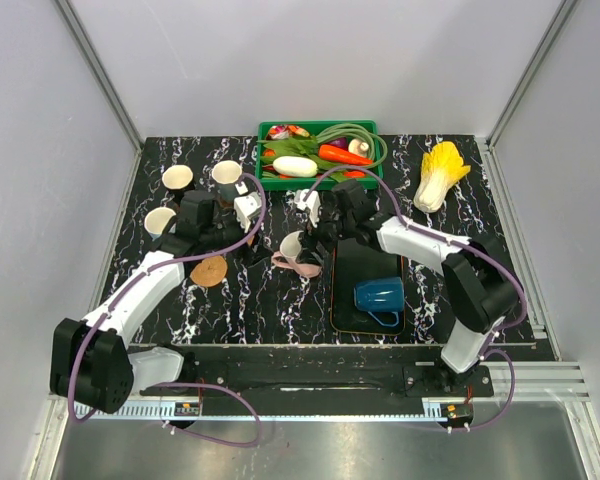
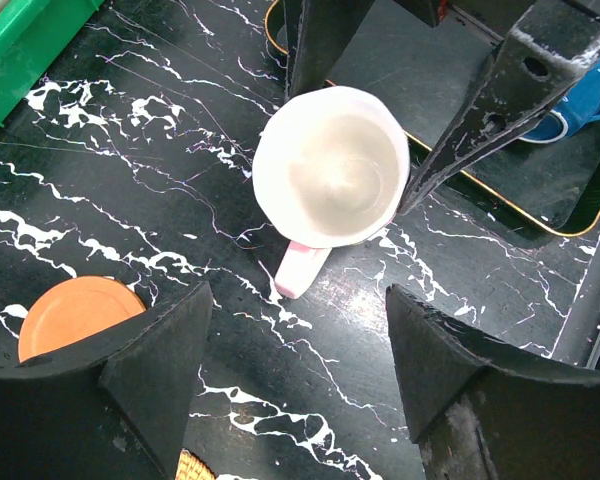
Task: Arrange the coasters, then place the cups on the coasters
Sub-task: Place the cup at the center of the board.
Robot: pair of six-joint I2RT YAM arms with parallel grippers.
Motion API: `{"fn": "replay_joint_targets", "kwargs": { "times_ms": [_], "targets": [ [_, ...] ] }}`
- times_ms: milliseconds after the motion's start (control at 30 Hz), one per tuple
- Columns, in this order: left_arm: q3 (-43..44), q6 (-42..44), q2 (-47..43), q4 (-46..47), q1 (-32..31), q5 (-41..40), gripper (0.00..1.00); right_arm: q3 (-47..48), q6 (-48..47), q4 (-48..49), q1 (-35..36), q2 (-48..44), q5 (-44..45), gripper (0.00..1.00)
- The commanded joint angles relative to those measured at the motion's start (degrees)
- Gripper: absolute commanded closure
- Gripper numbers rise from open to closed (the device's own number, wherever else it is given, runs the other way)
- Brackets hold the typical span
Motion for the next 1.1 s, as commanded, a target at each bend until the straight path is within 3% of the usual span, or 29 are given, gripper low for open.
{"fn": "replay_joint_targets", "kwargs": {
  "times_ms": [0, 300, 567, 833, 1067],
  "targets": [
    [0.2, -0.1, -1.0, 2.7, 0.3, 2.4, 0.25, -2.3, -3.4, 0.8, -0.2, -3.6, 5.2, 1.0],
    [0.3, -0.1, -0.5, 2.1, 0.3, 3.7, 0.24, -3.4, -4.6, -3.6, -0.1, -6.8, 4.9, 1.0],
    [0.3, 0.2, 0.5, 1.4, 0.3, 4.8, 0.21, -4.3, -5.7, -7.0, -0.1, -8.6, 4.9, 0.87],
    [1.5, 1.2, 3.4, 0.7, 0.1, 7.5, 0.13, -3.7, -6.1, -9.1, -0.1, -9.9, 4.3, 0.64],
    [2.9, 4.3, 6.5, -0.7, -0.5, 9.3, 0.07, -3.1, -6.7, -11.4, -0.1, -11.3, 3.1, 0.39]
  ]
}}
